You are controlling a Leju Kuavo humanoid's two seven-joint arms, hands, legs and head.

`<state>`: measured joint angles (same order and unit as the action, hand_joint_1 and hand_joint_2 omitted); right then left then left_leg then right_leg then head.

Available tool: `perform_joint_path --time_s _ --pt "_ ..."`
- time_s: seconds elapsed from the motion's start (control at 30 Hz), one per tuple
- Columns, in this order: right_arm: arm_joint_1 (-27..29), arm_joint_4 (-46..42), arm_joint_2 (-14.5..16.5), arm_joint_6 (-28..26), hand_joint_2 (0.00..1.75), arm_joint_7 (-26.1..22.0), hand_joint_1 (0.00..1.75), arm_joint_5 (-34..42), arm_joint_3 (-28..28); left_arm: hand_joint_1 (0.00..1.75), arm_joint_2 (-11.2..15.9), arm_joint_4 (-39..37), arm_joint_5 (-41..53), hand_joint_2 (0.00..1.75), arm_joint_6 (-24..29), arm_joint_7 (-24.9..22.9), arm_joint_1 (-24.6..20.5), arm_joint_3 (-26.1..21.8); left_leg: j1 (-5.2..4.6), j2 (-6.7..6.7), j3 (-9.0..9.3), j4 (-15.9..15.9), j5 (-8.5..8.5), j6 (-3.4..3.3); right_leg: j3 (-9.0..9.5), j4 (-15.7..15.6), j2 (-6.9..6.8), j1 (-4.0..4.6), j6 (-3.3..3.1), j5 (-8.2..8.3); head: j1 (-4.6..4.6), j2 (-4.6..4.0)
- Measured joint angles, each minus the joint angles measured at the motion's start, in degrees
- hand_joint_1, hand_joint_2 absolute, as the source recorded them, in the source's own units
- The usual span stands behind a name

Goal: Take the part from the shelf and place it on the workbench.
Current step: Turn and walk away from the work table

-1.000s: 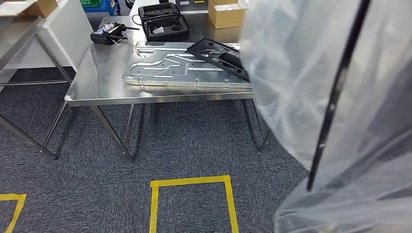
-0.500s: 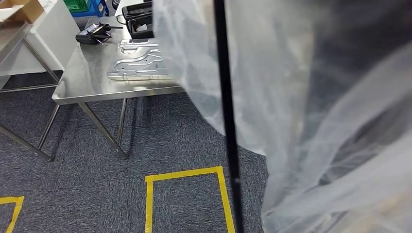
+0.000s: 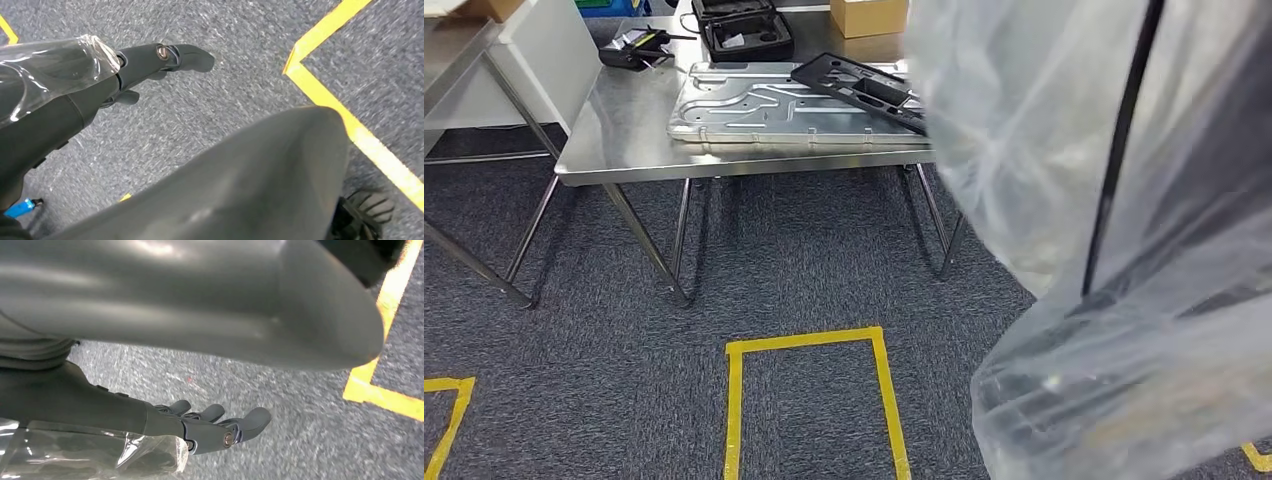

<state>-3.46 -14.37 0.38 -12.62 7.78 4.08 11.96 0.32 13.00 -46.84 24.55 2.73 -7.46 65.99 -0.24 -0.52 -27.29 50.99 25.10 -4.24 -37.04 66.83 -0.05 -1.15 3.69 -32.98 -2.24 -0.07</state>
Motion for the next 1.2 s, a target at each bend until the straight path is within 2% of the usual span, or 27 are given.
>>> perform_joint_path --time_s 0.03,0.07,0.1,0.13,0.17,0.23,0.27,0.37,0.43,0.5,0.53,0.57,0.6,0.67,0.7,0.73,0.77,0.83,0.9,0.93,0.97,1.0,1.03,1.07,1.1,1.13,1.2 --pt "0.0 0.1 0.0 0.1 0.00 0.0 0.00 -0.1 0.0 0.00 0.0 0.0 0.0 0.00 0.0 0.0 0.0 0.0 -0.21 0.05 -0.51 0.0 -0.34 -0.07 -0.80 3.4 0.00 0.08 -0.06 -1.24 0.01 0.00" --pt "0.0 0.2 0.0 0.3 0.00 0.0 0.00 -0.3 0.0 0.00 0.0 0.0 0.0 0.00 -0.1 0.0 0.1 0.0 -0.40 0.15 -0.92 0.1 -0.62 -0.09 -0.65 4.9 0.01 0.21 -0.23 -1.04 0.01 0.00" --pt "0.0 0.3 0.0 0.6 0.00 0.0 0.00 -0.7 0.1 0.00 0.0 0.0 0.1 0.00 -0.1 0.0 0.1 0.1 -0.56 0.36 -1.24 0.1 -0.88 -0.06 0.66 4.1 0.06 0.36 -0.50 0.30 0.01 0.00" --pt "0.0 0.3 0.0 1.1 0.00 0.0 0.00 -1.1 0.3 0.00 0.0 0.0 0.1 0.00 -0.1 0.0 0.1 0.1 -0.70 0.63 -1.47 0.1 -1.13 -0.01 3.03 1.1 0.29 0.54 -0.89 2.16 0.01 0.00" --pt "0.0 0.4 0.0 1.5 0.00 0.0 0.00 -1.5 0.5 0.00 -0.1 0.0 0.2 0.00 -0.1 0.0 0.1 0.2 -0.77 0.91 -1.60 0.1 -1.37 0.06 6.15 -3.4 1.07 0.74 -1.41 3.79 0.01 0.00" --pt "-0.1 0.4 0.0 2.0 0.00 0.1 0.00 -2.1 0.9 0.00 -0.2 0.0 0.3 0.00 -0.1 0.0 -0.1 0.4 -1.05 1.57 -1.92 0.3 -1.87 0.36 11.37 -11.8 2.73 0.95 -2.19 5.14 0.04 0.00" --pt "-0.1 0.5 0.0 2.2 0.00 0.1 0.00 -2.3 1.1 0.00 -0.3 0.0 0.4 0.00 -0.1 0.0 -0.2 0.4 -1.11 1.92 -2.16 0.5 -2.15 0.61 12.63 -14.1 3.20 1.01 -2.40 5.04 0.05 0.00" --pt "-0.3 0.7 0.3 2.6 0.00 0.1 0.00 -2.3 1.6 0.00 -0.3 0.0 0.4 0.00 -0.2 0.0 -0.2 0.7 -1.29 2.61 -3.46 1.4 -2.31 1.56 12.74 -15.6 1.98 0.65 -2.66 4.80 0.08 0.00" --pt "-0.2 0.8 0.5 2.9 0.00 0.1 0.00 -2.5 1.9 0.00 -0.3 0.0 0.4 0.00 -0.2 -0.1 -0.2 0.9 -1.04 2.13 -5.75 5.9 0.58 2.49 12.48 -16.0 0.88 0.28 -3.10 5.06 0.24 0.00" --pt "-0.1 0.9 0.5 3.1 0.00 0.2 0.00 -2.7 2.2 0.00 -0.3 0.0 0.4 0.00 -0.2 -0.2 -0.1 1.1 -0.35 1.62 -9.42 14.7 4.99 3.49 12.23 -16.0 -0.30 0.45 -3.42 5.27 0.37 0.00" --pt "-0.1 1.0 0.5 3.2 0.00 0.3 0.00 -2.8 2.3 0.00 -0.3 0.0 0.5 0.00 -0.2 -0.3 0.0 1.2 -0.07 1.54 -10.85 18.3 6.26 3.82 12.14 -16.0 -0.92 0.51 -3.45 5.32 0.38 0.00" --pt "0.0 1.1 0.6 3.3 0.00 0.3 0.00 -2.9 2.4 0.00 -0.3 0.0 0.5 0.00 -0.2 -0.3 0.0 1.2 0.17 1.46 -11.31 20.0 6.42 4.06 12.09 -16.0 -1.54 0.53 -3.46 5.36 0.39 0.00" --pt "-0.1 1.1 0.6 3.4 0.00 0.4 0.00 -2.9 2.5 0.00 -0.3 0.0 0.5 0.00 -0.2 -0.3 0.1 1.3 0.37 1.29 -10.46 19.0 5.40 4.21 12.11 -16.0 -2.15 0.53 -3.43 5.37 0.39 0.00" --pt "-0.1 1.2 0.7 3.6 0.00 0.5 0.00 -3.0 2.6 0.00 -0.3 0.0 0.5 0.00 -0.2 -0.4 0.2 1.3 0.60 -0.13 -5.59 10.6 1.60 4.26 12.35 -16.0 -3.24 0.57 -3.24 5.28 0.40 0.00" --pt "-0.2 1.2 0.7 3.7 0.00 0.6 0.00 -3.1 2.7 0.00 -0.3 0.0 0.5 0.00 -0.3 -0.4 0.2 1.3 0.43 -1.28 -3.05 6.1 0.16 4.02 12.43 -15.9 -3.70 0.68 -3.04 5.19 0.41 0.00" --pt "-0.2 1.2 0.7 3.8 0.00 0.8 0.00 -3.2 2.9 0.00 -0.3 0.0 0.5 0.00 -0.3 -0.4 0.1 1.3 0.21 -2.23 -1.43 2.9 -0.70 3.64 12.50 -15.9 -4.15 0.83 -2.78 5.12 0.32 0.00" --pt "-0.3 1.2 0.7 3.8 0.00 0.9 0.00 -3.2 3.0 0.00 -0.3 0.0 0.5 0.00 -0.3 -0.5 0.1 1.4 -0.02 -2.78 -0.73 1.4 -0.86 3.16 12.51 -15.8 -4.57 0.97 -2.50 5.04 0.28 0.00" --pt "-0.4 1.2 0.8 3.9 0.00 1.2 0.00 -3.4 3.3 0.00 -0.3 0.0 0.4 0.00 -0.2 -0.5 0.1 1.4 -0.15 -2.17 -1.10 1.1 -0.83 2.24 12.50 -15.7 -5.41 1.15 -1.93 4.92 0.11 0.00" --pt "-0.5 1.2 0.8 4.0 0.00 1.4 0.00 -3.4 3.6 0.00 -0.3 0.0 0.3 0.00 -0.2 -0.4 0.4 1.4 0.11 -1.16 -1.39 0.8 -1.09 1.48 11.74 -14.1 -4.10 1.03 -1.38 3.49 0.05 0.00" --pt "-0.5 1.2 0.8 4.0 0.00 1.5 0.00 -3.4 3.7 0.00 -0.3 0.0 0.3 0.00 -0.2 -0.4 0.4 1.4 0.23 -0.64 -1.52 0.7 -1.30 1.11 10.48 -11.4 -2.82 0.95 -1.16 1.73 0.05 0.00" --pt "-0.5 1.3 0.8 4.0 0.00 1.5 0.00 -3.5 3.8 0.00 -0.3 0.0 0.3 0.00 -0.2 -0.4 0.4 1.4 0.21 -0.12 -1.72 0.7 -1.45 0.85 8.57 -7.3 -1.46 0.82 -1.05 -0.48 0.04 0.00" --pt "-0.4 1.3 0.8 4.0 0.00 1.6 0.00 -3.7 3.8 0.00 -0.3 0.0 0.1 0.00 -0.2 -0.4 0.4 1.4 0.14 0.46 -1.91 0.7 -1.55 0.65 6.32 -2.6 -0.73 0.79 -1.02 -2.64 0.04 0.00" --pt "-0.3 1.3 0.9 4.1 0.00 1.6 0.00 -3.9 3.9 0.00 -0.2 0.0 -0.1 0.00 -0.2 -0.3 0.5 1.4 0.07 1.11 -2.05 0.8 -1.63 0.55 4.21 1.6 -0.47 0.77 -1.01 -4.07 0.05 0.00" --pt "-0.2 1.4 0.9 4.1 0.00 1.7 0.00 -4.3 4.1 0.00 -0.3 0.0 -0.5 0.00 -0.3 -0.2 0.6 1.4 0.02 1.79 -2.12 0.8 -1.68 0.49 2.97 3.8 -0.39 0.76 -1.01 -4.28 0.05 0.00" --pt "-0.2 1.4 0.9 4.2 0.00 1.8 0.00 -4.7 4.3 0.00 -0.2 0.0 -0.9 0.00 -0.3 -0.1 0.7 1.4 0.01 2.50 -2.14 0.9 -1.71 0.49 2.92 3.6 -0.34 0.73 -1.05 -3.18 0.05 0.00" --pt "-0.2 1.4 1.0 4.2 0.00 2.0 0.00 -5.2 4.6 0.00 -0.2 0.0 -1.2 0.00 -0.5 -0.1 0.8 1.4 0.02 3.24 -2.12 1.0 -1.71 0.52 4.04 0.8 -0.10 0.67 -1.09 -1.03 0.05 0.00" --pt "-0.2 1.5 1.1 4.1 0.00 2.1 0.00 -6.0 5.2 0.00 -0.2 0.0 -1.7 0.00 -0.9 -0.1 0.7 1.4 -0.04 4.67 -2.30 1.5 -1.63 0.77 7.89 -8.1 2.44 0.39 -1.29 3.49 0.01 0.00"
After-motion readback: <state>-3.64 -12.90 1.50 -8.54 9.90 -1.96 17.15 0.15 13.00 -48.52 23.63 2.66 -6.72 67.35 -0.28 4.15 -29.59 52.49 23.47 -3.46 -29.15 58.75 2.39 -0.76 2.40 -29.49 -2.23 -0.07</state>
